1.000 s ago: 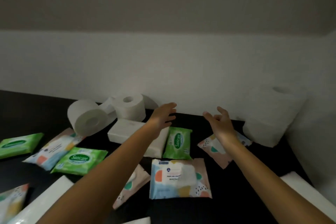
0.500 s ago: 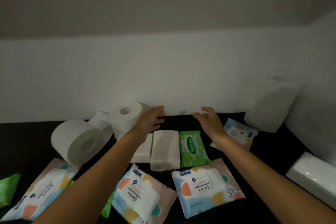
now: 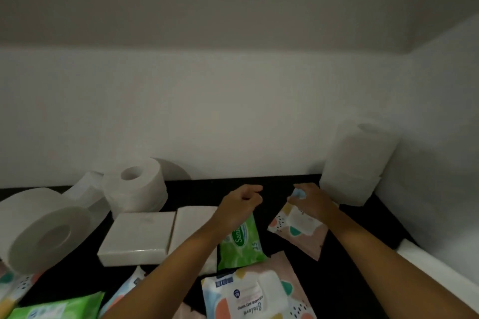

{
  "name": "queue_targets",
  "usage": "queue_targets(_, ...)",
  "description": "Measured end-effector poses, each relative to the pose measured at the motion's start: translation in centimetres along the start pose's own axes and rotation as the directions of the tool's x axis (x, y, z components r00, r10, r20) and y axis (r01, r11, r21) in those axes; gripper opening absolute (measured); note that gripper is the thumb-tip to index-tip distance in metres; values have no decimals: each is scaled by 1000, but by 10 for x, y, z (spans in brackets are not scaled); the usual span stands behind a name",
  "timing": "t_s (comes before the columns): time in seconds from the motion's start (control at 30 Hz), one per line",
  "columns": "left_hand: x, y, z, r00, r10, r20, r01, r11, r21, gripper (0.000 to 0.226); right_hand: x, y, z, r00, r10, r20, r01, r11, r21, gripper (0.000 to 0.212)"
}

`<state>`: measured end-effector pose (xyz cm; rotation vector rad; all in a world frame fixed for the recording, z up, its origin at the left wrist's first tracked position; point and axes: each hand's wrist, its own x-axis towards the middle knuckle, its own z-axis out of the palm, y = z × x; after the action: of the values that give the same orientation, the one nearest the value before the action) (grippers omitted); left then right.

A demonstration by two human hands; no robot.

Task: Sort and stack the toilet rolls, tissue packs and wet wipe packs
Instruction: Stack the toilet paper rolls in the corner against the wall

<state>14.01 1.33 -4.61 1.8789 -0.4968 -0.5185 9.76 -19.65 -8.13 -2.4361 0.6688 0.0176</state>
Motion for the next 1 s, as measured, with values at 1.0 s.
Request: queue_targets(1.0, -50, 4, -23, 1000, -8, -16, 10, 993, 121, 26, -112, 17, 28, 954, -182, 237, 275, 844, -461, 63)
